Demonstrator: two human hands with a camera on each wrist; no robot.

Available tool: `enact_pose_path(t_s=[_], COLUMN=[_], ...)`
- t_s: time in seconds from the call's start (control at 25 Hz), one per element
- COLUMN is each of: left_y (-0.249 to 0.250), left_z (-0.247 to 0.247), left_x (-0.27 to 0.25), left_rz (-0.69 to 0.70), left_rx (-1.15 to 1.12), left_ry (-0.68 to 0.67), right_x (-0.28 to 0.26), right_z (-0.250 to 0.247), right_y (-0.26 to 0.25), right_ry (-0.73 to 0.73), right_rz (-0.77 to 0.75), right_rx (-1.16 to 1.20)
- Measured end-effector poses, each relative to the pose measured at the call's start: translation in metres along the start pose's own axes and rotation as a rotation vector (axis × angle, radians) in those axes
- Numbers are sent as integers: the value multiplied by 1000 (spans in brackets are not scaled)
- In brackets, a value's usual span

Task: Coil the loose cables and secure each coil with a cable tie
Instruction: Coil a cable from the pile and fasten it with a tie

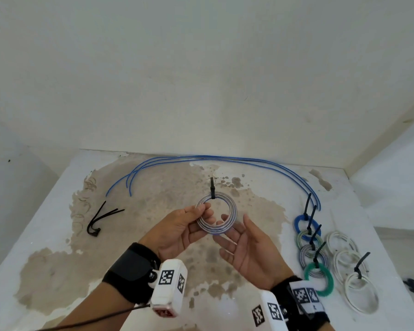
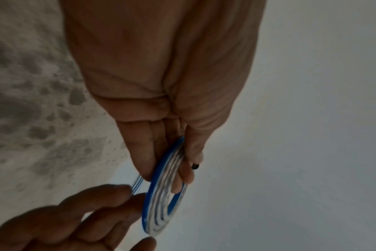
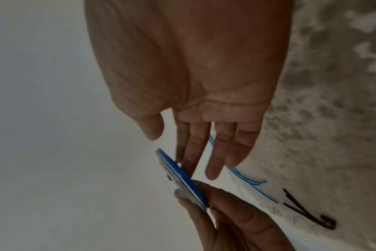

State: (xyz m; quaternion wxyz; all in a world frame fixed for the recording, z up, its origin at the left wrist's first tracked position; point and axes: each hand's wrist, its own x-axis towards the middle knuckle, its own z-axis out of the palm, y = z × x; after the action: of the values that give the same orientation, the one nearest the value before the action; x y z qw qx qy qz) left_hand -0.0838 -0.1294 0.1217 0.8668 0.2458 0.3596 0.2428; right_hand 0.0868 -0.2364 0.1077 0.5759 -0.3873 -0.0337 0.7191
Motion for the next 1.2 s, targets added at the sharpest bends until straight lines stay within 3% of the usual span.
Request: enact_pose_path(t_s=[0.12, 0.32, 0.44, 0.56, 0.68, 0.8, 0.92, 1.08, 1.2], left_y=[-1, -10, -22, -42, -64, -86, -104, -121, -131], left_z=[-8, -31, -51, -72, -94, -105, -95, -70, -67], left_x=[5, 14, 27, 42, 71, 100, 118, 138, 151], left_rz=[-23, -135, -204, -157, -98, -52, -69, -120, -185], left_rx=[-47, 92, 489, 1020, 1384, 1593, 1720, 1817, 1834], left_ry=[-15, -65, -43, 21, 16, 76, 113, 197, 261], right_x=[2, 3, 0, 5, 14, 26, 44, 73, 84], right_z=[6, 23, 12, -30, -83, -129, -156, -180, -198], right_y=[18, 31, 33, 32, 24, 6, -21, -50, -52], right_ry=[12, 114, 249, 495, 642, 725, 747, 760, 695], right_rz=[-62, -227, -305, -321, -215, -121, -111, -166, -87], right_rx=[47, -161, -437, -1001, -1420, -1651, -1786, -1793, -1763])
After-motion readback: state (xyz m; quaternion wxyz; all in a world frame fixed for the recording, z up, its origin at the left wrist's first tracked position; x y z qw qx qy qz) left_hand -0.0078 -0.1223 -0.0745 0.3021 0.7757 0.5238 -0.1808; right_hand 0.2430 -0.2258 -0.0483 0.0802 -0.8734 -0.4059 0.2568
